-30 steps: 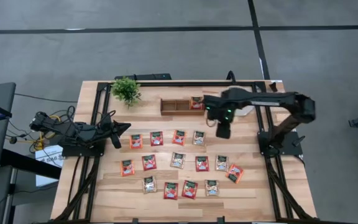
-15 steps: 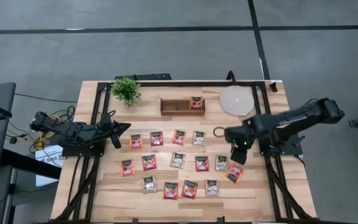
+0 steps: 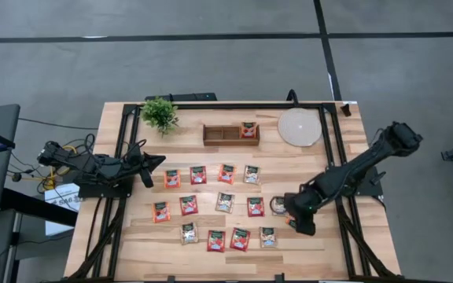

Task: Pick & Place Tea
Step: Put the orange tea bag into the right section of the wooden organizer

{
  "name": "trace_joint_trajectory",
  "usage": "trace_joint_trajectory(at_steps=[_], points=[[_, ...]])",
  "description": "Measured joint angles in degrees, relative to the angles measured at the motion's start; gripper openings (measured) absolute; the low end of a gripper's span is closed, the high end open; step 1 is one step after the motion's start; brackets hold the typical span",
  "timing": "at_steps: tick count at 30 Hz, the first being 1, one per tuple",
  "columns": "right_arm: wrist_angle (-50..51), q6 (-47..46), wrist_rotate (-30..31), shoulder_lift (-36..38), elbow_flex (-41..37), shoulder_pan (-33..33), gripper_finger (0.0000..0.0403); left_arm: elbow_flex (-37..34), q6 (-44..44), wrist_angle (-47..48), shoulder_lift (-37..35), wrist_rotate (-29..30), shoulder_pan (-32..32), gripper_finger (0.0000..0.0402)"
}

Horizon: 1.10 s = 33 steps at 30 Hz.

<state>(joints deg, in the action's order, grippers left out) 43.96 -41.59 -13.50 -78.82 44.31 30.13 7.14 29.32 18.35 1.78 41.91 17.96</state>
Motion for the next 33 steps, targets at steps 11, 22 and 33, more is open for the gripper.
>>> trace_joint_trajectory(at_steps=[11,22,33], points=[[-3.63,3.88,5.38,-10.68,0.07,2.68,0.0093,-0.01,0.04,-0.1,0.0,-0.67,0.0,0.0],[-1.66,3.04,5.86,-14.11,0.5,1.24,0.0092,0.0,0.09,-0.5,0.0,-4.35,0.01,0.0],[3.82,-8.58,8.35,-12.59,-0.94,2.47,0.0084,-0.01,0.09,-0.46,0.0,-4.61,0.02,0.0]])
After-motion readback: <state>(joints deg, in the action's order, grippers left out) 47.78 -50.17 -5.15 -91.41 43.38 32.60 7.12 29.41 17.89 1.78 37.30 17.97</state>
